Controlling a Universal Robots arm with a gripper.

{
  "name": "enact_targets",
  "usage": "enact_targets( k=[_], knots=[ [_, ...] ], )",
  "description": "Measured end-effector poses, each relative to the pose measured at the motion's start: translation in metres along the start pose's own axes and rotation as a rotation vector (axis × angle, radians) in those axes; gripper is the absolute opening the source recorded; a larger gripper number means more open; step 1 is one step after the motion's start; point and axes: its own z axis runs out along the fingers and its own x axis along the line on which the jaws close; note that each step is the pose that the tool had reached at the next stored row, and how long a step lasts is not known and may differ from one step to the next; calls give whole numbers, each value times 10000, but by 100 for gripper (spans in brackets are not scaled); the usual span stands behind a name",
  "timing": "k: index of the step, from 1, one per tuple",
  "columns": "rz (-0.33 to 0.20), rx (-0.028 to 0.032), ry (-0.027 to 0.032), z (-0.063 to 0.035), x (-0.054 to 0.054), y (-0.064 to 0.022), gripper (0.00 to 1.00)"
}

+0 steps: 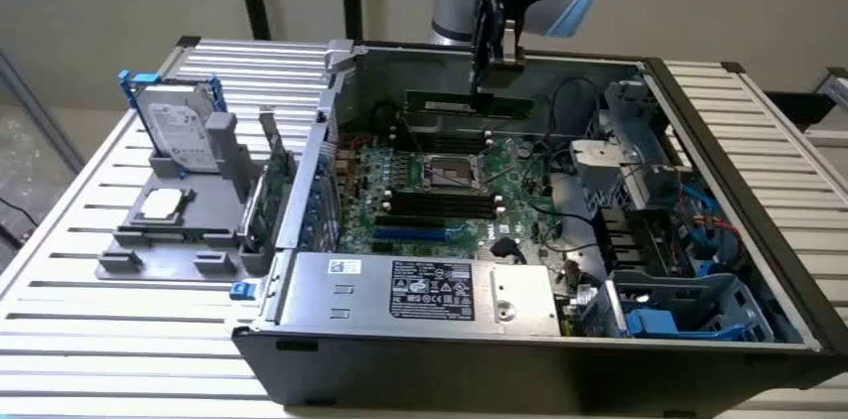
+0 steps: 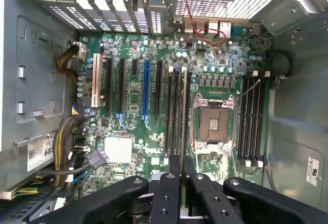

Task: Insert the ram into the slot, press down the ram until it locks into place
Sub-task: 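Insert the ram into the slot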

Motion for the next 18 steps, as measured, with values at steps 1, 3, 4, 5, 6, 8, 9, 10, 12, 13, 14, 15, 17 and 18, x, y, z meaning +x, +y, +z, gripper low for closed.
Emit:
enact_targets(
  k=[1,3,4,5,6,8,9,10,12,13,14,15,17,18],
  knots=[
    [0,0,0,0,0,0,13],
    [0,0,0,0,0,0,13],
    [0,0,-1,0,0,0,13],
    [0,0,0,0,0,0,13],
    [0,0,-1,0,0,0,13],
    [0,0,0,0,0,0,13],
    [0,0,-1,0,0,0,13],
    [0,0,0,0,0,0,13],
    [0,-1,2,8,0,0,13],
    [0,-2,7,25,0,0,13],
    [2,0,3,45,1,2,13],
    [6,-1,6,61,1,4,13],
    [25,0,4,99,1,13,13],
    [32,0,4,117,1,20,13]
  ],
)
